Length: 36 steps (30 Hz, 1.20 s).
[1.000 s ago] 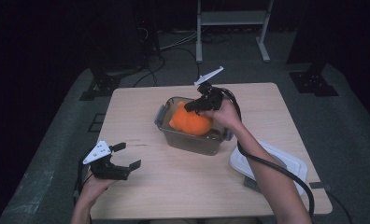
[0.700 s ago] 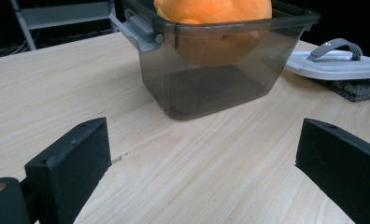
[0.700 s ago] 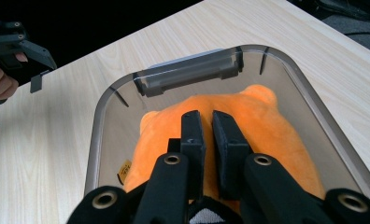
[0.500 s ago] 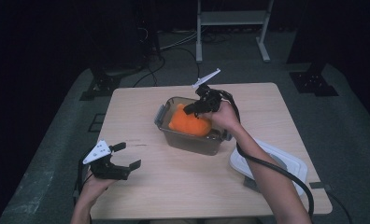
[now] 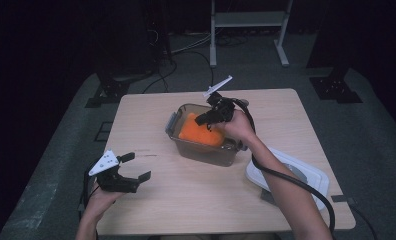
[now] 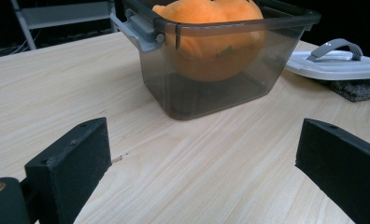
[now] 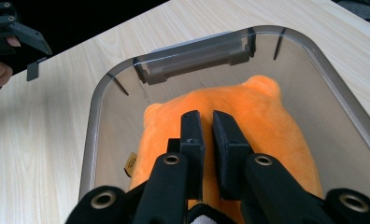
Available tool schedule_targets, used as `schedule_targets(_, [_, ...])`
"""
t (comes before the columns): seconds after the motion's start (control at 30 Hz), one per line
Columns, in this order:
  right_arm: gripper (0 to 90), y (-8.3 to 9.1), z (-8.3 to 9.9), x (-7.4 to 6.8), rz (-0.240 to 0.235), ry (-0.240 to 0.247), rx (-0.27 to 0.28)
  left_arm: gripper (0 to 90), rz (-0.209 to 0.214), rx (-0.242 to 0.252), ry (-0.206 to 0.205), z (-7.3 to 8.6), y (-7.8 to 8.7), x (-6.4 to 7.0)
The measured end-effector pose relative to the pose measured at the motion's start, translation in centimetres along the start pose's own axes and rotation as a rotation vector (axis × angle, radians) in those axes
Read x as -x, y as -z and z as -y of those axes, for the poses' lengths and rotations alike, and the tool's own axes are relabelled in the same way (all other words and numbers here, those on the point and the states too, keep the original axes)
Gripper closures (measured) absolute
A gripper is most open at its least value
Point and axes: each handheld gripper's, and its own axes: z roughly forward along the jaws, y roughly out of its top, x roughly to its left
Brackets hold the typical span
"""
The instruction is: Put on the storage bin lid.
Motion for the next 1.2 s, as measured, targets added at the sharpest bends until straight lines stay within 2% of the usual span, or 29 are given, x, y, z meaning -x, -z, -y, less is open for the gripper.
schedule_targets(0.37, [84.1,-0.2,0.2,0.0,-0.008,0.002,-0.014,2.7,-0.001,0.005,0.001,-0.1,0.1,0.0])
schedule_targets(0.8, [84.4,-1.5,0.8,0.0,-0.005,-0.01,-0.089,2.7,-0.004,0.008,-0.002,-0.1,0.2,-0.1])
schedule_targets(1.0, [81.9,-1.3,0.9,0.2,-0.018,-0.028,-0.084,2.7,-0.003,0.003,-0.006,-0.1,0.1,-0.1])
schedule_targets(1.13, [81.4,-0.6,0.8,0.3,-0.045,-0.041,-0.041,2.7,-0.003,0.004,-0.005,-0.1,0.1,0.0])
schedule_targets(1.2, [80.3,-0.3,0.7,0.2,-0.04,-0.036,-0.041,2.7,-0.004,0.002,-0.005,-0.1,0.1,0.0])
